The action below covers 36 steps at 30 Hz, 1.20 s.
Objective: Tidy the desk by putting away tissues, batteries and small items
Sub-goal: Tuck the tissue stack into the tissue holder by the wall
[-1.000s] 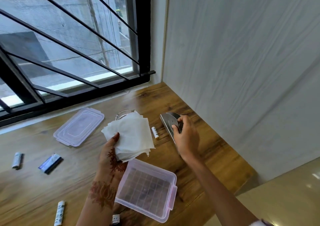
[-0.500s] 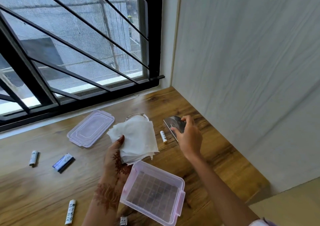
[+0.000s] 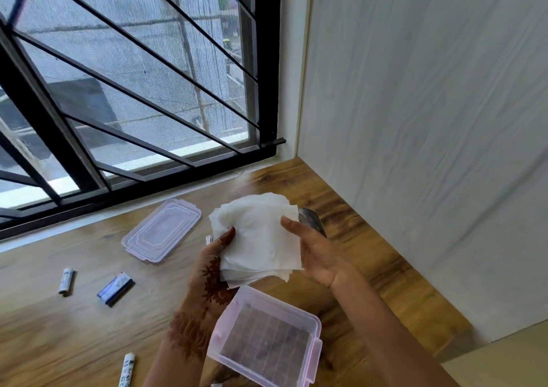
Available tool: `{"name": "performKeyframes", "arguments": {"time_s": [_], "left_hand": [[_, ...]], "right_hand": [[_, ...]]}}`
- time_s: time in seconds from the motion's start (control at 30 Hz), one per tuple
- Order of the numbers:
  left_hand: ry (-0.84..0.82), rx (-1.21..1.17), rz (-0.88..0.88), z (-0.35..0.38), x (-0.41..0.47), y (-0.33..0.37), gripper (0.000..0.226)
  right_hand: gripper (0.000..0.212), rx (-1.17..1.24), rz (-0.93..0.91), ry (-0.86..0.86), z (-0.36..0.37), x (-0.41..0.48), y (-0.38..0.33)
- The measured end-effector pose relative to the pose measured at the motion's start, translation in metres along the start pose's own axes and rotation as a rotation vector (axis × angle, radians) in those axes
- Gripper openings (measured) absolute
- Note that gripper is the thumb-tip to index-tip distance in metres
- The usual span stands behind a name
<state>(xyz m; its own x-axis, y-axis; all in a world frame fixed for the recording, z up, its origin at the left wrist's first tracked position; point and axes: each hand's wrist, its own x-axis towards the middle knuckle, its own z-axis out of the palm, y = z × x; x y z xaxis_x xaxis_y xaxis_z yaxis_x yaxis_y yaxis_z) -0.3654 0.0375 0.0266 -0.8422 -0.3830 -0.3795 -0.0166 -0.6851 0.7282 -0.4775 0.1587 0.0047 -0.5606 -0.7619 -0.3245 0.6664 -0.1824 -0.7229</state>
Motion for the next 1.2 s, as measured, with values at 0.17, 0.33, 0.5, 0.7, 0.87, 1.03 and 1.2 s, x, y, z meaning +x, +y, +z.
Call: {"name": "performKeyframes", "arguments": {"time_s": [0.17,0.33,0.5,0.7,0.87,1.03,1.2], "left_hand": [[-0.046,0.141,-0.06,0.003,0.015,0.001,0.022],[-0.239,0.442,0.061,0.012,0.043,0.018,0.024],[-0.266,0.719,0.241,0.048,0.087,0.037,0.019],[-0.333,1.07,0.248,0.096,0.127,0.049,0.012],[-0.325,1.265,0.172,0.101,0.148,0.041,0.022],[-0.297,1.321,0.115,0.087,0.16,0.035,0.019],[-0.288,1.38,0.112,0.077,0.163,0.03,0.021]], "right_hand": [[0.036,-0.119,-0.058,0.086,-0.011,-0.003,-0.005],[0.027,-0.37,-0.327,0.372,-0.019,-0.017,-0.028],[0.027,-0.655,-0.674,0.487,-0.019,-0.024,-0.047],[0.029,-0.888,-0.875,0.738,-0.03,-0.019,-0.033],[0.013,-1.046,-0.94,0.866,-0.043,0.0,-0.006],[0.035,-1.171,-0.915,0.794,-0.052,0.011,0.01],[0.04,-1.265,-0.92,0.753,-0.057,0.011,0.017]]}}
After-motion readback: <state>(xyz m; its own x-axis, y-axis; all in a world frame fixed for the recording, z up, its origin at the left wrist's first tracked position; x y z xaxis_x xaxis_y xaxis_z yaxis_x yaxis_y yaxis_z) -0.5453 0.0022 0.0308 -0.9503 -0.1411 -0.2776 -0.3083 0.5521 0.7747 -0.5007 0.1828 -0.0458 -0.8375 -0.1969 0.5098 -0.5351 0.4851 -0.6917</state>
